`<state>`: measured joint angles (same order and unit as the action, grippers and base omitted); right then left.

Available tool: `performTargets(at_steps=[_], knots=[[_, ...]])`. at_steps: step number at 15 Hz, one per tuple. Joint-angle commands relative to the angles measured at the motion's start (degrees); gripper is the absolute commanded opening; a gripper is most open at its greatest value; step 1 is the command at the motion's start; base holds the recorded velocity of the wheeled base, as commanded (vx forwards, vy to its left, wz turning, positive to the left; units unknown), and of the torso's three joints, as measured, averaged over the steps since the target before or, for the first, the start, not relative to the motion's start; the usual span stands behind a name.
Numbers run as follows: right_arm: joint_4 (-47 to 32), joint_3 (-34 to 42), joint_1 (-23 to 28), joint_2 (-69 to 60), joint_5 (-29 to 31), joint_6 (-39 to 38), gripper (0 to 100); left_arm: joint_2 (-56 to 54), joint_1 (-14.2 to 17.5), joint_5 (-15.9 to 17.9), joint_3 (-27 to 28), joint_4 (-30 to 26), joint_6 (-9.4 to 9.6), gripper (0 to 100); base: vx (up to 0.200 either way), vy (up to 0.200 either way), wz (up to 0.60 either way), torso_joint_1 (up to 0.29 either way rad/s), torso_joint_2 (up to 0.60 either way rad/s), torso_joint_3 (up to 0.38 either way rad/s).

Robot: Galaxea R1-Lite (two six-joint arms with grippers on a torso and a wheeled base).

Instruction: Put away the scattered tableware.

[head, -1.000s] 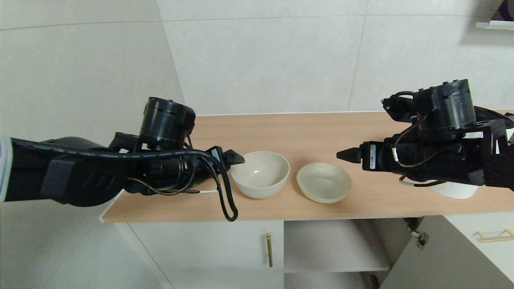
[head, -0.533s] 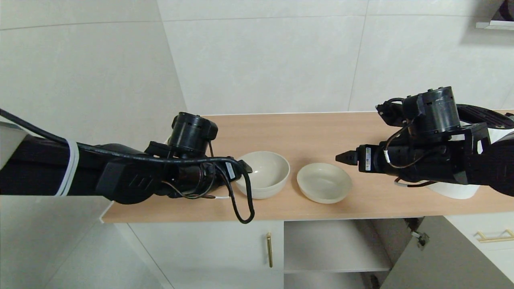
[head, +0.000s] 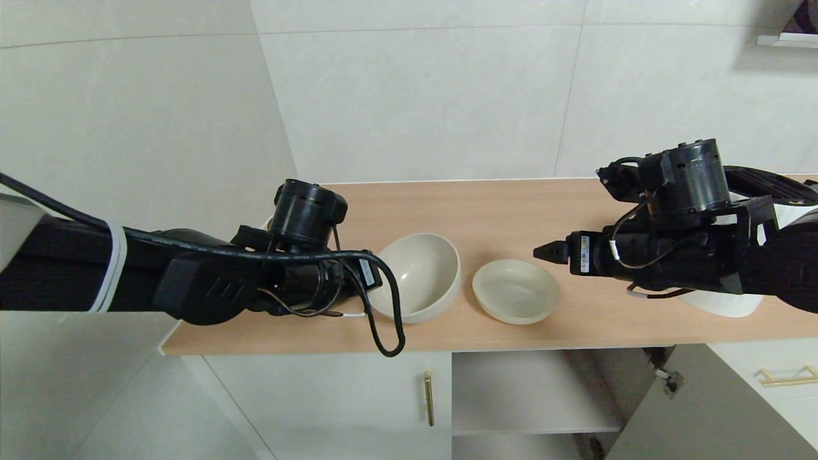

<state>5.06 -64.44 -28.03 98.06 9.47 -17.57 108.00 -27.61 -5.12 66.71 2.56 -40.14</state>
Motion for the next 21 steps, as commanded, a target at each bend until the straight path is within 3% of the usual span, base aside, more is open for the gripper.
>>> performTargets(at_steps=[1, 3, 6, 8, 21], knots=[[0.0, -0.2, 0.0, 0.0, 0.0, 0.0, 100, -0.9, 0.0, -0.1, 0.0, 0.1, -0.02, 0, 0.0, 0.0, 0.0, 0.0, 0.0, 0.0], [-0.1, -0.4, 0.0, 0.3, 0.1, 0.0, 100, -0.9, 0.0, -0.1, 0.0, 0.1, -0.02, 0, 0.0, 0.0, 0.0, 0.0, 0.0, 0.0], [0.0, -1.7, -0.4, 5.8, 7.6, 0.1, 100, -2.5, 0.0, -0.1, -0.2, 0.0, -0.02, 0, 0.0, 0.0, 0.0, 0.0, 0.0, 0.0], [0.1, -1.9, -0.8, 8.6, 9.3, 0.2, 100, -2.7, 0.1, -0.1, -0.3, 0.0, -0.02, 0, 0.0, 0.0, 0.0, 0.0, 0.0, 0.0], [0.1, -3.5, -0.9, 14.5, 9.9, 0.0, 100, -2.7, 0.1, -0.1, -0.3, 0.0, -0.02, 0, 0.0, 0.0, 0.0, 0.0, 0.0, 0.0]])
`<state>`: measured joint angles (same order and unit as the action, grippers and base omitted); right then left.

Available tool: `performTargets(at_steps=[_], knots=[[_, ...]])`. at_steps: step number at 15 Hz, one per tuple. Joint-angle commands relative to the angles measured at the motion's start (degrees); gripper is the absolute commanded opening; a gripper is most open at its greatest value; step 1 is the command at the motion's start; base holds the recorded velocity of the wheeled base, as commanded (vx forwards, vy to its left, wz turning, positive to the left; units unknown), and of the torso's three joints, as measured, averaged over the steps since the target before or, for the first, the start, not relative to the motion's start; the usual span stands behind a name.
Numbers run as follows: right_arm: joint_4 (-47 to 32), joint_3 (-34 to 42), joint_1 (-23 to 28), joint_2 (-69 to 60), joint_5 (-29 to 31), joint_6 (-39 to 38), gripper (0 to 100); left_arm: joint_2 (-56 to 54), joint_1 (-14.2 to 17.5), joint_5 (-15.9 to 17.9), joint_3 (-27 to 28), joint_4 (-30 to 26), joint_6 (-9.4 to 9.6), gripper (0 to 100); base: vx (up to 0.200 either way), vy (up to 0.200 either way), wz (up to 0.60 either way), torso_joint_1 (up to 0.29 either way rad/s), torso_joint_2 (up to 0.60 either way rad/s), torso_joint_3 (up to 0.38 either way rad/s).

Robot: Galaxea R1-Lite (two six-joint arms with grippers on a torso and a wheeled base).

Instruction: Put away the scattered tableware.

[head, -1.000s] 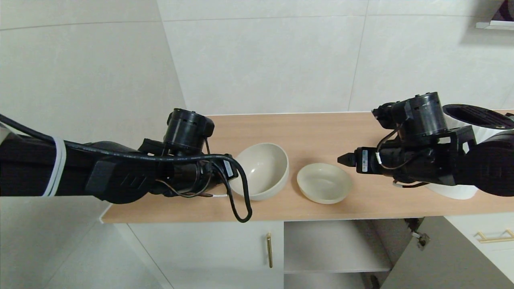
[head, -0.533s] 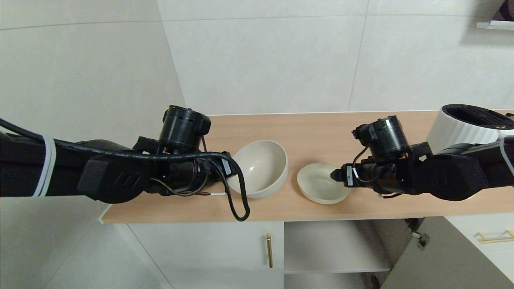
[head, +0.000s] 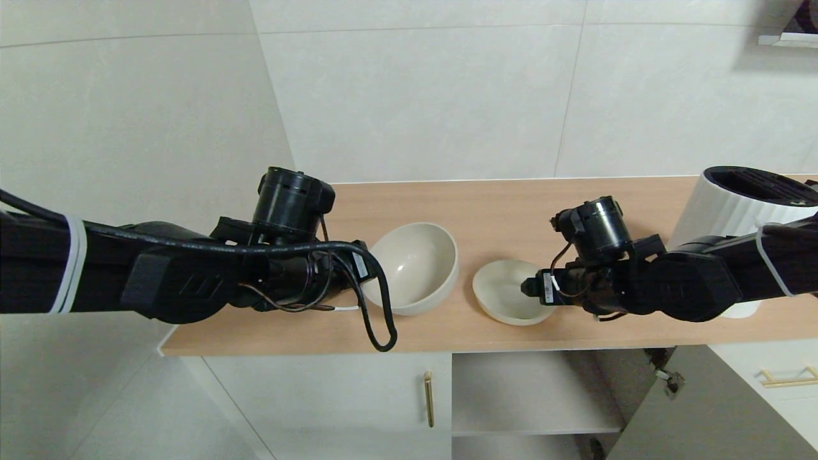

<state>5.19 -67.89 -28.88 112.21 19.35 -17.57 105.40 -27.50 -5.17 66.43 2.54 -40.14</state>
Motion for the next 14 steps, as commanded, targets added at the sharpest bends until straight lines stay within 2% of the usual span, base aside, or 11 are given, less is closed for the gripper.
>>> performTargets(at_steps=[1, 2, 3, 11, 14], knots=[[0.0, -0.1, 0.0, 0.5, 0.0, 0.0, 100, -0.1, 0.0, 0.0, 0.0, 0.0, -0.02, 0, 0.0, 0.0, 0.0, 0.0, 0.0, 0.0], [0.0, -0.1, 0.0, 0.7, -0.1, 0.0, 100, -0.1, 0.0, 0.0, 0.0, 0.0, -0.02, 0, 0.0, 0.0, 0.0, 0.0, 0.0, 0.0], [0.0, -0.1, 0.1, 0.9, -0.2, 0.0, 0, -0.1, 0.0, 0.0, 0.0, 0.0, -0.02, 0, 0.0, 0.0, 0.0, 0.0, 0.0, 0.0], [-0.3, -0.4, 0.1, 0.1, -0.4, -1.0, 0, -0.5, 0.1, 0.0, 0.0, -0.1, -0.02, 0, 0.0, 0.0, 0.0, 0.0, 0.0, 0.0], [-2.0, 0.4, 0.1, -4.8, -0.7, -1.0, 0, -4.0, 0.1, 0.2, 0.0, -3.0, 0.33, 0, 0.0, 0.0, 0.0, 0.0, 0.0, 0.0]])
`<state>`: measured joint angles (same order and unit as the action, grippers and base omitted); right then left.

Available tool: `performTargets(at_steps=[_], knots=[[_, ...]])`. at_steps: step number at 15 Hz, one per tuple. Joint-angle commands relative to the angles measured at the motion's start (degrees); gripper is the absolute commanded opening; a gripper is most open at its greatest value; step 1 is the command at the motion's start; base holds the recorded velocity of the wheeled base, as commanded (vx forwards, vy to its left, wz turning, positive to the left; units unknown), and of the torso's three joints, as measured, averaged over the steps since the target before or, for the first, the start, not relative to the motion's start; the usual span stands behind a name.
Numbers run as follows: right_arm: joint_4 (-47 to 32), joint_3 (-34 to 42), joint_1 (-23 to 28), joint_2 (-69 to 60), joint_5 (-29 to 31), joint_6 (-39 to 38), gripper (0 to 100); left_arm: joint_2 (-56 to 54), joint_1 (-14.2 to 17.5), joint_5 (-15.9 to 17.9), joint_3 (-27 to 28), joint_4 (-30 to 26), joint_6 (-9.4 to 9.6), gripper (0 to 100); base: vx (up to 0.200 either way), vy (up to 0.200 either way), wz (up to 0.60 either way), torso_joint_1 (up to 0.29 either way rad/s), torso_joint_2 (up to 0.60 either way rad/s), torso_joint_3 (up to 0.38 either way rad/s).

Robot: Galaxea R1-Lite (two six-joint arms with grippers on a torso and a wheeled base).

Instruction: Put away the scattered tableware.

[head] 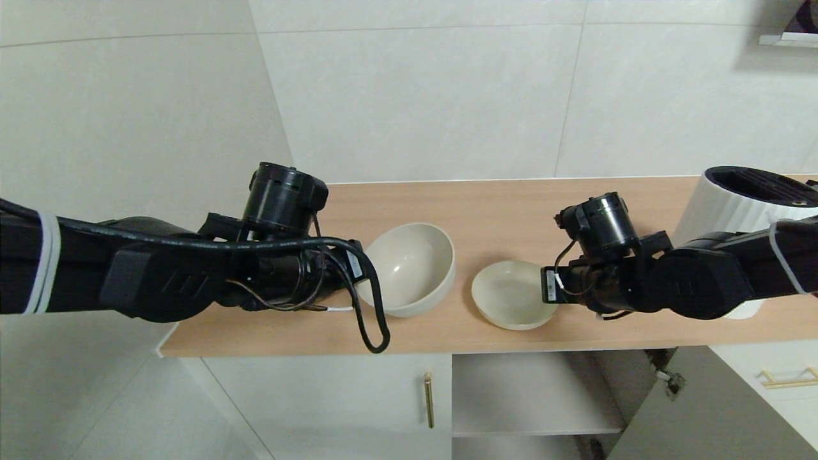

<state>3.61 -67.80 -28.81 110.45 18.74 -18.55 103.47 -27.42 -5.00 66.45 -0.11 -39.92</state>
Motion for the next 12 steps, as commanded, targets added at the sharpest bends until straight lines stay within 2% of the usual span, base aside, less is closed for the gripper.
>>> performTargets(at_steps=[1, 2, 3, 5, 7, 8, 9, 12], knots=[[-2.5, 0.5, 0.0, -6.3, -1.2, 0.0, 0, -4.1, 0.0, 0.3, -0.2, -1.2, 0.29, 0, 0.0, 0.0, 0.0, 0.0, 0.0, 0.0], [-4.6, 0.5, 0.0, -9.2, -3.1, 0.0, 0, -5.7, 0.0, 0.3, -0.6, -1.6, 0.64, 0, 0.0, 0.0, 0.0, 0.0, 0.0, 0.0], [-6.8, 0.5, 0.0, -11.7, -4.8, -0.1, 0, -7.6, 0.2, 0.3, -1.5, -1.7, 2.04, 0, 0.0, 0.0, 0.0, 0.0, 0.0, 0.0], [-11.9, 0.7, 0.0, -17.6, -6.8, -0.3, 0, -12.6, 0.4, 0.3, -5.5, -1.6, 6.44, 0, 0.0, 0.0, 0.0, 0.0, 0.0, 0.0], [-17.1, 1.3, 0.3, -22.6, -10.6, -0.9, 0, -17.1, 0.4, 0.8, -8.8, -1.5, 8.55, 0, 0.0, 0.0, 0.0, 0.0, 0.0, 0.0], [-17.7, 1.4, 0.3, -23.2, -11.5, -1.2, 0, -17.6, 0.4, 1.1, -9.1, -1.6, 8.72, 0, 0.0, 0.0, 0.0, 0.0, 0.0, 0.0], [-18.9, 3.7, 0.4, -26.3, -15.9, -2.0, 0, -20.1, 0.3, 2.9, -10.3, -1.6, 8.9, 0, 0.0, 0.0, 0.0, 0.0, 0.0, 0.0], [-18.6, 8.3, 0.5, -28.5, -15.9, -2.0, 0, -21.1, -0.1, 3.6, -12.0, -1.6, 8.99, 0, 0.0, 0.0, 0.0, 0.0, 0.0, 0.0]])
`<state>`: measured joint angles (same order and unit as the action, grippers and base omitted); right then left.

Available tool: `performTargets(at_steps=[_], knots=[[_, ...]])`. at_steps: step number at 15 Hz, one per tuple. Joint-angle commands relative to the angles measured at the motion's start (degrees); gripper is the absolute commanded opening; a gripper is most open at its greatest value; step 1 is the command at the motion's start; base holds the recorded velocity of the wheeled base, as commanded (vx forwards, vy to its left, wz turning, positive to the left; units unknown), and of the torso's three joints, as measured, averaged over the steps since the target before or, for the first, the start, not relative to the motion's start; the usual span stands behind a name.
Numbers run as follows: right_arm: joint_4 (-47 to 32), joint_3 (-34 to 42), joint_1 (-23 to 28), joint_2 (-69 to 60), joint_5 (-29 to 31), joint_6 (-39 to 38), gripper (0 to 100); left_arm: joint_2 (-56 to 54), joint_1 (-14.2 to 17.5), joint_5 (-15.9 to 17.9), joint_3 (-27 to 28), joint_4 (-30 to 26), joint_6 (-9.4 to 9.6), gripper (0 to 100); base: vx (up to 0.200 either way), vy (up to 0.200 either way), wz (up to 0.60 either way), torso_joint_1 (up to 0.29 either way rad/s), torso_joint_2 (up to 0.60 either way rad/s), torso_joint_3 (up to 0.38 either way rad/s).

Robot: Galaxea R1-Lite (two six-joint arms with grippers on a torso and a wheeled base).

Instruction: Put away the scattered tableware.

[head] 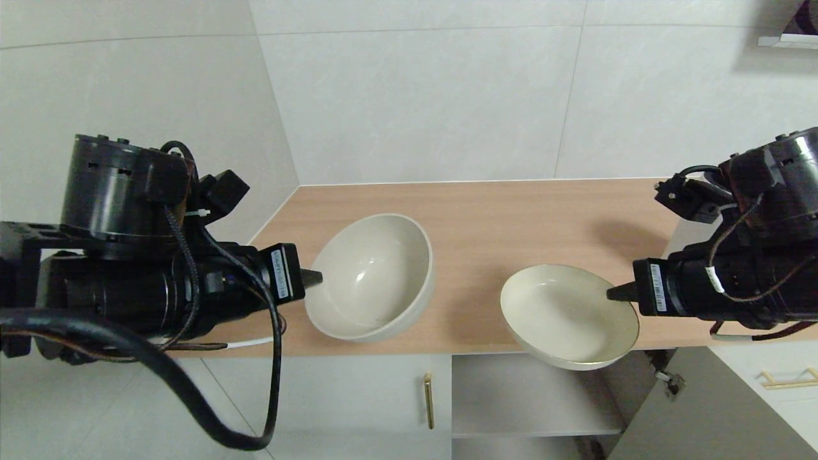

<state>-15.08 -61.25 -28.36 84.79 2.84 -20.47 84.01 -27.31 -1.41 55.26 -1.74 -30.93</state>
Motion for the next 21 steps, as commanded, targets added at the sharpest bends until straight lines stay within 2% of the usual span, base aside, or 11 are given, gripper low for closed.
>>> performTargets(at_steps=[1, 7, 18, 21], knots=[[0.1, 2.4, 0.2, -3.0, 0.0, 0.1, 0, -1.7, -0.3, 0.0, -0.9, 0.0, -0.01, 0, 0.0, 0.0, 0.0, 0.0, 0.0, 0.0], [0.1, 5.8, 0.3, -4.6, 0.1, 0.1, 0, -0.9, -1.2, 0.0, -1.5, 0.1, -0.1, 0, -0.167, 0.0, 0.0, 0.007, 0.0, -0.002], [0.1, 6.2, 0.3, -3.7, 0.3, 0.2, 0, 2.0, -1.2, -0.3, -1.6, 0.2, -0.1, 0, 0.0, 0.0, 0.0, 0.0, 0.0, 0.0], [0.2, 6.5, 0.3, -3.5, 0.3, 0.3, 0, 2.0, -1.2, -0.3, -1.6, 0.2, -0.1, 0, 0.0, 0.0, 0.0, -0.093, 0.23, 0.126]])
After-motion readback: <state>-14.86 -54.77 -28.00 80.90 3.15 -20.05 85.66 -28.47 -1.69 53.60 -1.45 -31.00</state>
